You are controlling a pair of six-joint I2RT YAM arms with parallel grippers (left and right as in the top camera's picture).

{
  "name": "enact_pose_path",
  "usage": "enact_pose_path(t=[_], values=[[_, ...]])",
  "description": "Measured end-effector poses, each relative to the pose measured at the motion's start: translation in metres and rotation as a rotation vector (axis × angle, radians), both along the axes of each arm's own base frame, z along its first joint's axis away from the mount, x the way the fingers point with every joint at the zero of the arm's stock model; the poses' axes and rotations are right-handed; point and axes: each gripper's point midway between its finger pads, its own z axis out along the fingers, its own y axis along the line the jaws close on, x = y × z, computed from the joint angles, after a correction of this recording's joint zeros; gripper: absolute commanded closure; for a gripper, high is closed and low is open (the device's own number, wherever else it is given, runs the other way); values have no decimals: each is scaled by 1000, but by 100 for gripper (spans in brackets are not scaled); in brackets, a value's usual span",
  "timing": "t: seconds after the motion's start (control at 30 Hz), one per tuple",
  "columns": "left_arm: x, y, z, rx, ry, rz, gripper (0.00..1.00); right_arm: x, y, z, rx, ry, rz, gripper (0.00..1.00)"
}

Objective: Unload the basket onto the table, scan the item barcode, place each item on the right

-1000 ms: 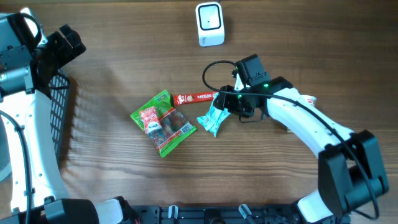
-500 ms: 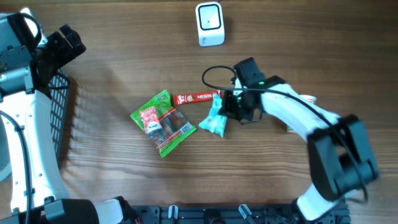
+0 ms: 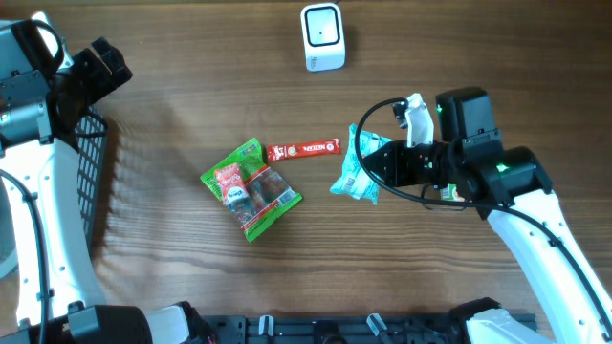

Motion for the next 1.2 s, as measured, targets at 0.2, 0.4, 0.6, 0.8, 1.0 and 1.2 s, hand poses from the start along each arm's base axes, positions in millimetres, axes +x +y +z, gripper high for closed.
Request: enact_pose_path(t=[0.2, 0.4, 0.6, 0.8, 1.0, 1.2], values=[[0, 0, 0, 0, 0, 0, 0, 0, -3, -2, -17, 1, -6, 96], [0, 0, 0, 0, 0, 0, 0, 2, -5, -3, -41, -26, 10, 96], [0, 0, 0, 0, 1, 0, 0, 18, -25, 32, -163, -84, -68, 96], [0, 0, 0, 0, 0, 0, 0, 70, -39, 150, -273, -217, -166, 96], [0, 0, 0, 0, 1, 0, 0, 155, -15, 144, -462, -395, -268, 96], [0, 0, 0, 0, 0, 0, 0, 220, 39, 56, -781, -482, -340, 96]])
